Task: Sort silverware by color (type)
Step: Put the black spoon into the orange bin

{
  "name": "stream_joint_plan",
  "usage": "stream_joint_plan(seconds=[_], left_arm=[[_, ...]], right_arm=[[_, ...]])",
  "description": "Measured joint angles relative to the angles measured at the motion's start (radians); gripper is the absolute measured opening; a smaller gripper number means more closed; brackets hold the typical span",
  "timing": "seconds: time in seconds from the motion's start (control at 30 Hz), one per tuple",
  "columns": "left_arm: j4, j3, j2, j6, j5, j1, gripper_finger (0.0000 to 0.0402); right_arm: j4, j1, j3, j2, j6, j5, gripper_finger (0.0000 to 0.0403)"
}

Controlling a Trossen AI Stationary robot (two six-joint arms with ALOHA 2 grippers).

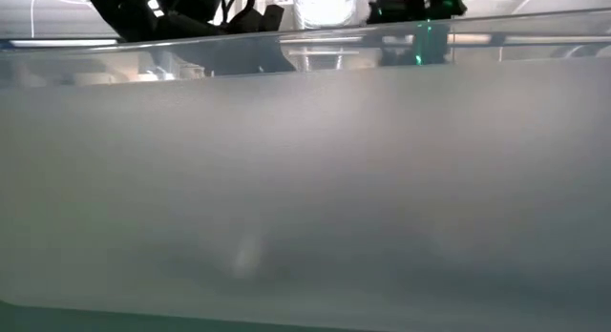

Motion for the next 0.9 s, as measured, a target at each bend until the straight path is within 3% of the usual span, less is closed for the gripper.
stream_joint_plan(seconds=[0.27, 0.47, 0.77, 0.9], left_arm=[[-0.002, -0.001, -0.001, 0.000, 0.013, 0.000, 0.0061], [-0.004, -0.002, -0.001, 0.000, 0.017, 0.000, 0.0061], [-0.129, -0.002, -0.002, 0.001, 0.027, 0.000, 0.0062], [-0.282, -0.002, -0.002, 0.011, 0.158, 0.000, 0.0062]], right_arm=[[0.033, -0.097, -0.216, 0.015, 0.006, -0.011, 0.0008], [0.032, -0.111, -0.293, 0.020, 0.000, -0.067, 0.0009], [0.028, -0.111, -0.274, 0.020, -0.031, -0.235, 0.0062], [-0.014, -0.111, -0.213, 0.019, -0.036, -0.245, 0.0098]])
